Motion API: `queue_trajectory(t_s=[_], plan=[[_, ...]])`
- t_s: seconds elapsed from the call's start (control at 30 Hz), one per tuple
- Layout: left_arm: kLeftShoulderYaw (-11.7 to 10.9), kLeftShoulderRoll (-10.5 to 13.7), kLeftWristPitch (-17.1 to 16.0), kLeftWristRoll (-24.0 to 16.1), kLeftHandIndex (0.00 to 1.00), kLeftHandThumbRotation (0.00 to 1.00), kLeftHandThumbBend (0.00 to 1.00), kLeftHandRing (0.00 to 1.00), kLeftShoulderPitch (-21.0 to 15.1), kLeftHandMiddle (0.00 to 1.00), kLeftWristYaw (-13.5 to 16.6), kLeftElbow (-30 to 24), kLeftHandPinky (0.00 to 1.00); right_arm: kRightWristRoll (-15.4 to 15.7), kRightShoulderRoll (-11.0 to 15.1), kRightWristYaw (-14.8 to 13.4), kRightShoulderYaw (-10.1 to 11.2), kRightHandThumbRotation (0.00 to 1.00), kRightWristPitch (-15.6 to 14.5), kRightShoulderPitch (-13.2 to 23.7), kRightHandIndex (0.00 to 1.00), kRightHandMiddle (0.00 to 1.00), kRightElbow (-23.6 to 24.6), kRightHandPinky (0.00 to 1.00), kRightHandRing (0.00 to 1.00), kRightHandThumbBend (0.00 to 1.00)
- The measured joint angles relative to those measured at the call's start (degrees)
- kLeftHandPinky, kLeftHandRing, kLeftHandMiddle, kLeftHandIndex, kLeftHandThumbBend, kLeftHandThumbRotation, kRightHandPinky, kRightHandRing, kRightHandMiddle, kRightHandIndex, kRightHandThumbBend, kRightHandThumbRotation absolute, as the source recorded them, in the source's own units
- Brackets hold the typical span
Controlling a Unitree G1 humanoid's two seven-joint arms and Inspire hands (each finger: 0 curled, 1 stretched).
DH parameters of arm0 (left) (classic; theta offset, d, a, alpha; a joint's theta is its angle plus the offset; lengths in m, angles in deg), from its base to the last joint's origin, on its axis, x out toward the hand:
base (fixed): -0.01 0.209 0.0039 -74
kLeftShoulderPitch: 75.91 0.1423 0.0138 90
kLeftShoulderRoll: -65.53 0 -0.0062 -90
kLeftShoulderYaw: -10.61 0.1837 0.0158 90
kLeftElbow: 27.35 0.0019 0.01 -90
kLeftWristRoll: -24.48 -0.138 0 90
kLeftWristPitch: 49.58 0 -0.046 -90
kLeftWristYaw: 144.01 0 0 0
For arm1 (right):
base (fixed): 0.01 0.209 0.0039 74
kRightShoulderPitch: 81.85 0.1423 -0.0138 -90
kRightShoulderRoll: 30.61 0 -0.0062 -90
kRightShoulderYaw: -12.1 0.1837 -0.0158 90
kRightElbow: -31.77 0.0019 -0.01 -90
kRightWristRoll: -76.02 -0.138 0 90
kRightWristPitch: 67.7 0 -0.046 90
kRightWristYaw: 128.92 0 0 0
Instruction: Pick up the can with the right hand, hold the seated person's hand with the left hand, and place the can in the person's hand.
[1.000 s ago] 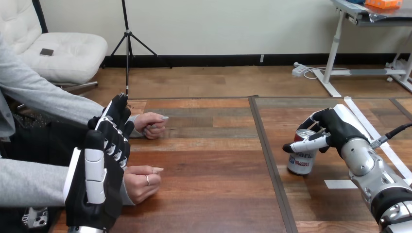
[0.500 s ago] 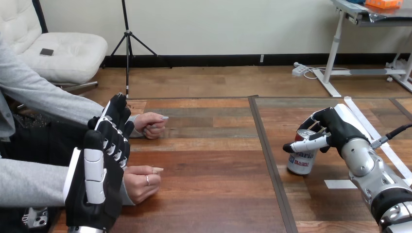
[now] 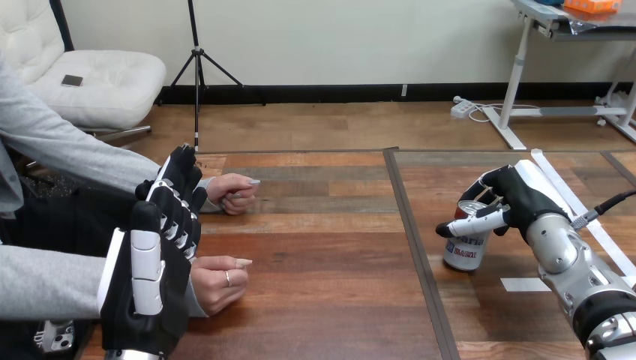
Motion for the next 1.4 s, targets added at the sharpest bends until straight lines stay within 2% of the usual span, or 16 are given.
queue_trajectory(t_s=[0.33, 0.97, 1.4], plan=[[0.0, 0.0, -0.01, -0.01, 0.94, 0.99, 0.74, 1.0, 0.0, 1.0, -0.22, 0.0, 1.0, 0.43, 0.09, 0.0, -0.08, 0.0, 0.29, 0.0, 0.42, 0.44, 0.0, 0.35, 0.41, 0.85], [0.01, -0.09, -0.14, 0.09, 0.93, 1.0, 0.71, 1.0, 0.01, 1.0, -0.98, 0.0, 1.0, 0.78, 0.29, 0.46, -0.82, 0.0, 3.1, -0.46, 0.41, 0.43, 0.0, 0.35, 0.4, 0.84], [-0.04, -0.25, -1.98, 0.16, 0.94, 1.0, 0.71, 1.0, 0.0, 1.0, -2.0, 0.68, 1.0, 1.21, 0.32, 0.62, -1.26, 0.0, 4.34, -0.49, 0.41, 0.43, 0.0, 0.35, 0.39, 0.84]])
